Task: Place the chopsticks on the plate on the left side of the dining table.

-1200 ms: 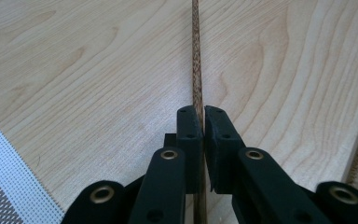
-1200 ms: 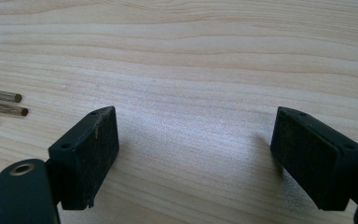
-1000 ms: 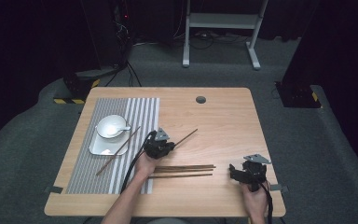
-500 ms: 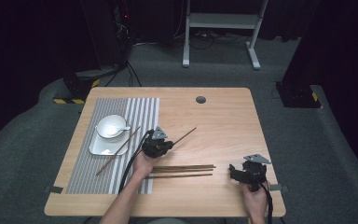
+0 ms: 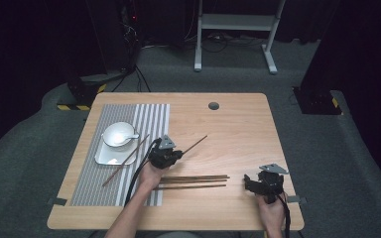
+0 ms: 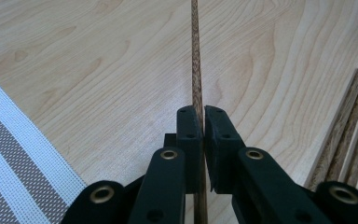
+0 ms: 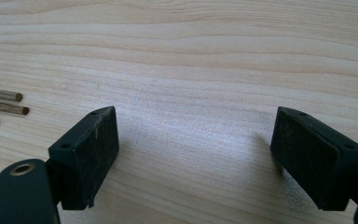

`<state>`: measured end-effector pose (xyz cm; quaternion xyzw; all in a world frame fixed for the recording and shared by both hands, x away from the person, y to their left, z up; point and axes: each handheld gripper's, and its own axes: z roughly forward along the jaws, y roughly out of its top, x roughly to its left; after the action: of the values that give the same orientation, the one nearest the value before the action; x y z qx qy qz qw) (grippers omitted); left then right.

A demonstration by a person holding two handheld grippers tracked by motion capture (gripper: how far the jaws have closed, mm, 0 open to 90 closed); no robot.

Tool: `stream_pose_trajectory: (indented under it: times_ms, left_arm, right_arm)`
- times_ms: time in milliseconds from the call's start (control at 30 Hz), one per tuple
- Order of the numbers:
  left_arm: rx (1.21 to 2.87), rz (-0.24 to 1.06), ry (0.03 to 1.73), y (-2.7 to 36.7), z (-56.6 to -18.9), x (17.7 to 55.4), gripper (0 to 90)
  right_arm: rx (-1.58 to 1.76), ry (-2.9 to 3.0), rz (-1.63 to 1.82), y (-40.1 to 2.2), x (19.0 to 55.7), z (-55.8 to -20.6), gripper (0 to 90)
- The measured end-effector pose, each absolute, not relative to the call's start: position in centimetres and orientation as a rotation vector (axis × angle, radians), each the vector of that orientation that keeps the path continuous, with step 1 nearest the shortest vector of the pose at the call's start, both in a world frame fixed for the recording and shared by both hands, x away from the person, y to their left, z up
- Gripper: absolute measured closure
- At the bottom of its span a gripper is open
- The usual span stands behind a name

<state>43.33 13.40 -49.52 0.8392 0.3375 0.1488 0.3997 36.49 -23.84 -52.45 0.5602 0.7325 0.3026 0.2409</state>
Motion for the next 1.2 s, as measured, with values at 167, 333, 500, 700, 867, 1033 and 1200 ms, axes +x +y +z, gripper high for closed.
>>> stream_pose_trajectory:
  times_ms: [167, 333, 500, 700, 867, 1033, 1200]
  left_arm:
    - [2.121, 0.378, 0.847, 13.5, -49.3, 43.1, 84.8]
    - [2.117, 0.381, 0.844, 13.6, -49.1, 43.0, 84.8]
    - [2.115, 0.384, 0.841, 13.7, -48.8, 42.8, 84.7]
    - [2.111, 0.385, 0.843, 14.0, -48.7, 42.6, 84.7]
    - [2.109, 0.385, 0.850, 14.3, -48.8, 42.5, 84.8]
    - [2.107, 0.389, 0.852, 14.5, -48.7, 42.4, 84.7]
    - [2.107, 0.393, 0.854, 14.7, -48.5, 42.2, 84.7]
  right_arm:
    - [1.531, 2.004, 0.828, -23.9, 36.5, -52.5, 15.1]
    - [1.533, 2.004, 0.828, -23.8, 36.5, -52.5, 15.1]
    - [1.531, 2.004, 0.828, -23.9, 36.5, -52.5, 15.1]
    - [1.531, 2.004, 0.828, -23.9, 36.5, -52.5, 15.1]
    - [1.532, 2.004, 0.828, -23.8, 36.5, -52.5, 15.1]
    - [1.532, 2.004, 0.828, -23.8, 36.5, -52.5, 15.1]
    - [1.531, 2.004, 0.828, -23.9, 36.5, -52.5, 15.1]
